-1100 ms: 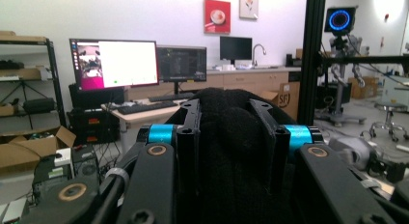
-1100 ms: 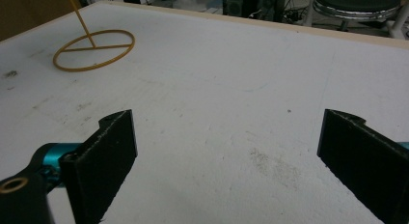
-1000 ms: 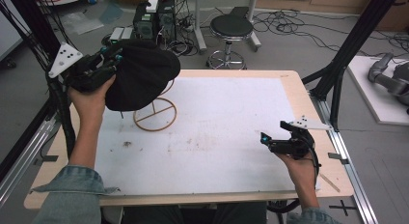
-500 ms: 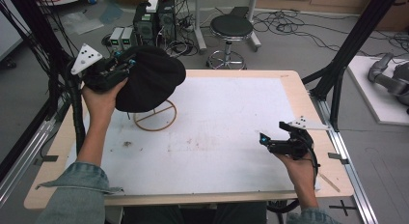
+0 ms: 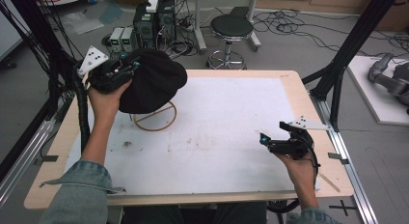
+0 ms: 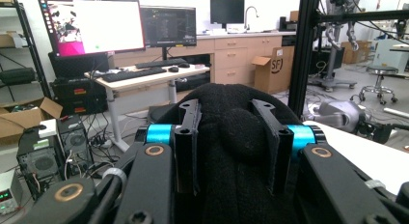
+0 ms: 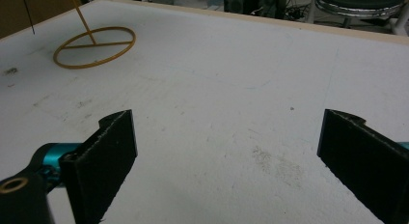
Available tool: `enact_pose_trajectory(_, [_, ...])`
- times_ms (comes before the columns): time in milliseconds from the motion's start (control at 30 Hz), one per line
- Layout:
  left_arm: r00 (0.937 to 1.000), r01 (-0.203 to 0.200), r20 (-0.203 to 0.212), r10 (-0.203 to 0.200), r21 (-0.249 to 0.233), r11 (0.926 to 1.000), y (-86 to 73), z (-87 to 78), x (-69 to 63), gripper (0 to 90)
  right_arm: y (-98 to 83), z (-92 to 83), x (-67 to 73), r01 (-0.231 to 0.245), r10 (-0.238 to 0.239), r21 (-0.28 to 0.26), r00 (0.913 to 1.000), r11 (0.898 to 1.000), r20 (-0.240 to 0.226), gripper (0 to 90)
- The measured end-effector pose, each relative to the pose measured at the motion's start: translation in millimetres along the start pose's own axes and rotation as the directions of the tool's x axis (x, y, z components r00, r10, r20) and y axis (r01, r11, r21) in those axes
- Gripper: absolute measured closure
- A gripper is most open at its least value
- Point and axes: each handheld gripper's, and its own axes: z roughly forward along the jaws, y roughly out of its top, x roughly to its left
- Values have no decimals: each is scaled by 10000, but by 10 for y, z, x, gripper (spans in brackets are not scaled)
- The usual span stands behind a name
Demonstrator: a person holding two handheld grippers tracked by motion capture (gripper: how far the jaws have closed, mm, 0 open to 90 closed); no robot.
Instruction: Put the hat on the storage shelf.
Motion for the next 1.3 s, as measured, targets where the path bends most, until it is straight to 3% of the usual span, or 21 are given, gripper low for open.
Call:
enact_pose_trajectory(633, [9997,-226,109,223,236,9995,-66,-10,6,440,3,1,-5,-19,19,-44,10000,10000,39,64])
enact_pose_trajectory(867, [9995,-289,117,288,105,9995,-46,-40,-5,402,4,-1,-1,-44,44,-51,10000,10000,38,64])
enact_pose_trajectory(1167, [9994,-323,123,326,-306,9990,23,-229,1,361,8,0,1,-10,10,-51,10000,10000,14,64])
enact_pose_trajectory(1300, [9995,-311,-26,311,-275,9991,-7,-358,23,356,8,1,-1,-10,11,-51,10000,10000,5,64])
